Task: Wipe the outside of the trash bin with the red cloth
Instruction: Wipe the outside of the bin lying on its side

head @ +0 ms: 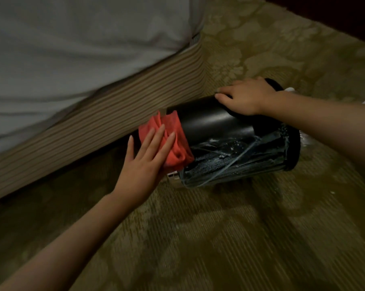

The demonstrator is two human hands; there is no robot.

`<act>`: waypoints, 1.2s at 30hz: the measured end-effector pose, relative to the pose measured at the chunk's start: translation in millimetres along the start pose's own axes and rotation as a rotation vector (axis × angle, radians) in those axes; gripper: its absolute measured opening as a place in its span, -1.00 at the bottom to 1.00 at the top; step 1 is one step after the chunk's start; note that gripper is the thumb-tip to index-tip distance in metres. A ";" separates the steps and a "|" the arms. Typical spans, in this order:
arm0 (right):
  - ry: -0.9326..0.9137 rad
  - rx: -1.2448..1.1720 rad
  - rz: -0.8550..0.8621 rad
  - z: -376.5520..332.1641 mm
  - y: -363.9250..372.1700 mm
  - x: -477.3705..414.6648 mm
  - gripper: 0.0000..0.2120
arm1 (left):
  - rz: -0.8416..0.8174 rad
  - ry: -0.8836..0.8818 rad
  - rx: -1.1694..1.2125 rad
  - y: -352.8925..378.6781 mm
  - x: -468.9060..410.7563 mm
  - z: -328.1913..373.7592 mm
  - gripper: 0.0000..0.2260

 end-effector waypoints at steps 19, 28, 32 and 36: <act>0.031 0.018 0.011 -3.2 2.9 1.1 -0.48 | -0.024 -0.009 0.057 -9.9 -51.3 -4.6 -0.32; 0.020 0.020 -0.001 0.4 1.6 0.7 -0.45 | -0.057 0.112 0.074 -18.3 -59.4 -8.3 -0.28; 0.020 0.023 0.037 -2.6 7.0 1.5 -0.46 | -0.067 0.096 0.064 -22.6 -65.7 3.4 -0.25; 0.016 0.012 0.039 -1.1 5.8 1.1 -0.46 | -0.026 0.182 0.087 -34.5 -101.6 36.9 -0.24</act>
Point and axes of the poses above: each hand's wrist, its own x-axis away from the middle knuckle, its own y-axis out of the palm, z = x × y, the point moved 1 cm from there along -x, towards the middle knuckle, and after that the axes turned 11 degrees about -x, right-handed, at the moved point
